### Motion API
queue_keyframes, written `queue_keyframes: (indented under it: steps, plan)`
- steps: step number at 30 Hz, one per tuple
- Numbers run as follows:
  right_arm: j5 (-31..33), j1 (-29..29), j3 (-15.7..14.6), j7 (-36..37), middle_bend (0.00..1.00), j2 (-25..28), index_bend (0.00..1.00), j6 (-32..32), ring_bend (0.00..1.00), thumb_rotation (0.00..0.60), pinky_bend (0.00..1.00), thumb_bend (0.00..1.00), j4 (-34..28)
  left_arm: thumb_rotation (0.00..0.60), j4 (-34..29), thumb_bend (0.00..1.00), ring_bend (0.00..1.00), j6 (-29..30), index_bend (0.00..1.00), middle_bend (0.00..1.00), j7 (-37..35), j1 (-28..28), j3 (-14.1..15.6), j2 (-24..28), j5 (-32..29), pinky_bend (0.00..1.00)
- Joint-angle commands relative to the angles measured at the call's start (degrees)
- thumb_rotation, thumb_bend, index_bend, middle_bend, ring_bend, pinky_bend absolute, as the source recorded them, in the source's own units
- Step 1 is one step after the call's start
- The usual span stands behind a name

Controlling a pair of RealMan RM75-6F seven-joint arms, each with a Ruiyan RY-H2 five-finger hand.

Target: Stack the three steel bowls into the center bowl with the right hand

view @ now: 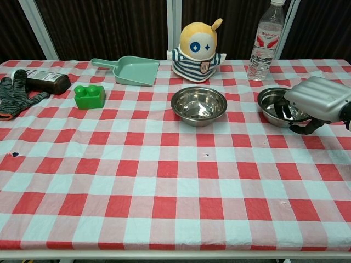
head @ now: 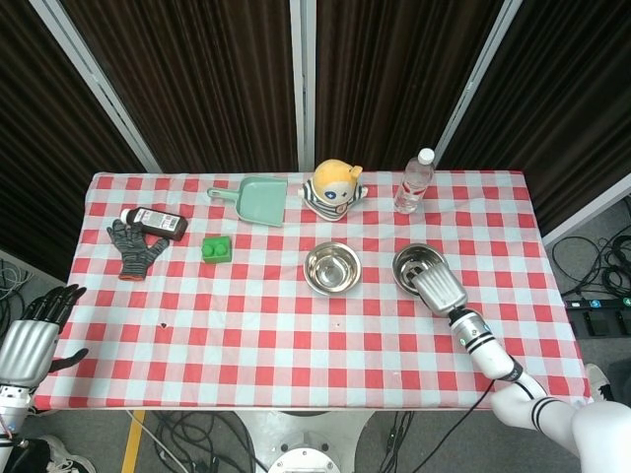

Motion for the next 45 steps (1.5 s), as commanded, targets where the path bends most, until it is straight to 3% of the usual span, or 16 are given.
queue_keyframes:
  steps: [1,16,23,32,45]
  plan:
    - [0.0,0.0,0.0,0.0,0.51,-0.1,0.53,-0.1,0.79,0.6,0.75,0.3,0.1,0.6,-0.1,0.04,0.13,0.0,0.15,0.2,0.0,0.0,0.0,0.0,0.0,0.22]
    - [0.2,-0.3,0.3,-0.3,0.61,-1.1,0.68,0.0,0.81,0.6,0.76,0.35,1.2,0.6,-0.1,0.04,0.13,-0.2,0.16,0.2,-0.4,-0.1,0.2,-0.1,-0.1,0.22]
    - [-0.1,-0.3,0.8,-0.6,0.62,-0.3,0.69,1.3,0.81,0.6,0.76,0.36,0.2,0.6,0.0,0.04,0.13,-0.2,0.16,0.2,-0.5,-0.1,0.2,-0.2,-0.1,0.22]
    - [-0.2,0.8,2.4,-2.8,0.62,2.0,0.69,2.7,0.81,0.6,0.76,0.37,-4.1,0.6,-0.3,0.04,0.13,0.0,0.15,0.2,-0.8,-0.1,0.2,-0.2,-0.1,0.22]
    - [-0.7,6.9,6.0,-10.6,0.62,3.5,0.69,0.4,0.81,0.6,0.76,0.38,-14.4,0.6,-1.4,0.04,0.13,0.6,0.15,0.2,-1.0,0.0,0.0,0.8,-0.1,0.22]
